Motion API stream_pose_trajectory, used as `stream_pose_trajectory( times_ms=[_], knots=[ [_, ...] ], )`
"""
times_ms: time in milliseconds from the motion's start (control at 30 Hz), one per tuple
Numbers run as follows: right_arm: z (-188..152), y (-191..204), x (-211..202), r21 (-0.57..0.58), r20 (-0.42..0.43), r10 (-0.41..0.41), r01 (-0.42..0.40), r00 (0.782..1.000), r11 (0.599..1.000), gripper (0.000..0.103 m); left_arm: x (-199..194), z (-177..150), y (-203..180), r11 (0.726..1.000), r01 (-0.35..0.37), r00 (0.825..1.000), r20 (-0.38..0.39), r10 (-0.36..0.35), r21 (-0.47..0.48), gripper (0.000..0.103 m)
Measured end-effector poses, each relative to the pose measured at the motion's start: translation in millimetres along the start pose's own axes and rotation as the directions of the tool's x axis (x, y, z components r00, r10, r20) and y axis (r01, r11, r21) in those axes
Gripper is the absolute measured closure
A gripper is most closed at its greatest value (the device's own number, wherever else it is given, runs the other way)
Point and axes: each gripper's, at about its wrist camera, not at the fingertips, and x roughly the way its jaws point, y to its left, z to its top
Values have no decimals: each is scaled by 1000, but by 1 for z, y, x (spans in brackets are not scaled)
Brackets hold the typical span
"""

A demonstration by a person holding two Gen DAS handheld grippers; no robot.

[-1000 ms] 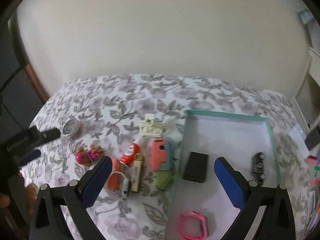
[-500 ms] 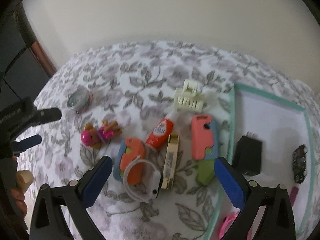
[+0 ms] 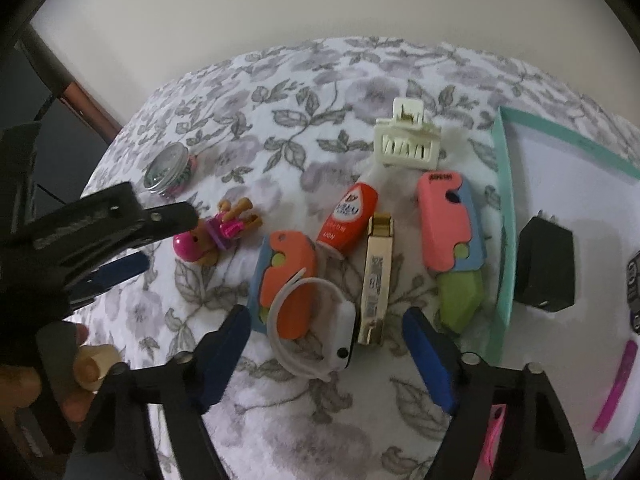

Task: Organize rigid objects
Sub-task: 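Move both tools back toward the remaining objects beside the tray, then grasp the white smartwatch with the right tool while the left tool grasps the pink ball toy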

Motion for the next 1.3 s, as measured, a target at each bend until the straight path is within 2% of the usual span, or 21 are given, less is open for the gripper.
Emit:
stream_pose_trajectory(
  times_ms=[100,167,333,433,700,867,1033,1100,1133,1167,1300],
  knots=[
    [-1,0,3,7,-19,23,-23,1000,1000,33,8,-1,2,1000,16,1000,-2,-16,-20,22],
    [-1,2,3,-2,-18,18,-18,1000,1000,33,11,-1,5,999,33,999,5,-32,-36,30],
    [-2,4,2,-4,-25,9,-9,1000,1000,41,12,1,10,994,81,996,40,-78,-76,34],
    [-2,4,1,2,-37,24,-24,999,1000,42,12,2,12,990,107,994,48,-103,-91,38],
    [-1,7,-2,11,-61,54,-53,997,999,43,24,-1,14,983,143,990,9,-143,-112,39],
    [-4,14,4,-27,-67,9,-10,998,1000,43,21,0,16,980,163,987,25,-161,-113,39],
    [-3,13,6,-31,-55,-1,-1,999,1000,43,23,1,17,977,171,985,21,-170,-125,39],
    [-3,13,6,-35,-45,-6,5,999,999,43,23,1,17,979,162,987,22,-160,-125,44],
    [-3,13,6,-39,-44,-10,8,999,999,43,23,1,17,980,156,988,22,-154,-127,53],
    [-3,13,5,-44,-42,-15,13,999,999,43,22,0,19,980,151,989,22,-149,-128,56],
    [-3,17,7,-64,-34,-32,30,999,998,43,19,-1,23,977,158,987,27,-156,-146,61]
  ],
)
